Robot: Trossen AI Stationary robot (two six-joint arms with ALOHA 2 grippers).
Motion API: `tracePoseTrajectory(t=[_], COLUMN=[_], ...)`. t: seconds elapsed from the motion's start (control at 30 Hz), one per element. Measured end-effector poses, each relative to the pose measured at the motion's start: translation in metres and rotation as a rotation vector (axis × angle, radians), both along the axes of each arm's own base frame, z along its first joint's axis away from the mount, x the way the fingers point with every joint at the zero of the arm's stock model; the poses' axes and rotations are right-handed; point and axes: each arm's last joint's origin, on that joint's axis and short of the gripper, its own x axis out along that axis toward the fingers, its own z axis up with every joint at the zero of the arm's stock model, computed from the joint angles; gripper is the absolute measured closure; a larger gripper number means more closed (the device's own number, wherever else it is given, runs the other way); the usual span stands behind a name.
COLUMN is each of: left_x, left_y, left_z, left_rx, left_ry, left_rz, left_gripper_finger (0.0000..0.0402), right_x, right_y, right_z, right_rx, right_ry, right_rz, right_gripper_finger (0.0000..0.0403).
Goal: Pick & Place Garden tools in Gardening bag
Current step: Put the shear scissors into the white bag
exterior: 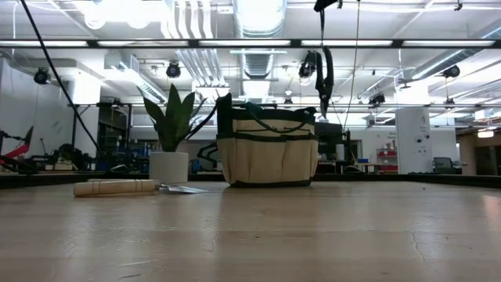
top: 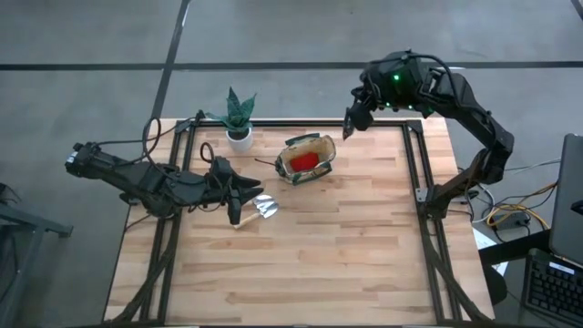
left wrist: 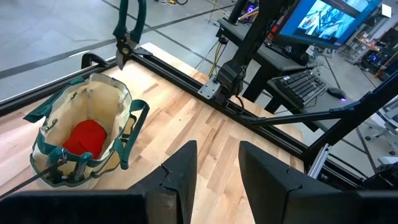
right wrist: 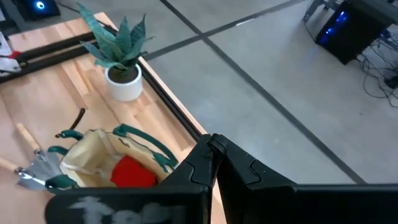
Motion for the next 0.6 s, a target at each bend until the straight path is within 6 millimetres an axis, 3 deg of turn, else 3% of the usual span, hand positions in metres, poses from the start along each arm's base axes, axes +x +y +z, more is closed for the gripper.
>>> tracePoseTrajectory(t=[0.27, 0.6], left_x=[0.000, 0.000], left_y=[0.000, -0.001], left_z=[0.000, 0.000], left_rx=[-0.002, -0.051], left_ry=[-0.001, -0.013], left_rz=[0.000, 0.009], left_gripper_finger=[0.0280, 0.0280], right_x=[0.015, 0.038], right_y=[-0.008, -0.015], right_z=[-0.024, -0.048], right_rx=[0.000, 0.025], right_ry=[0.045, -0.058], right_rz=[0.010, 0.085], right_gripper_finger=[0.0395, 0.0395])
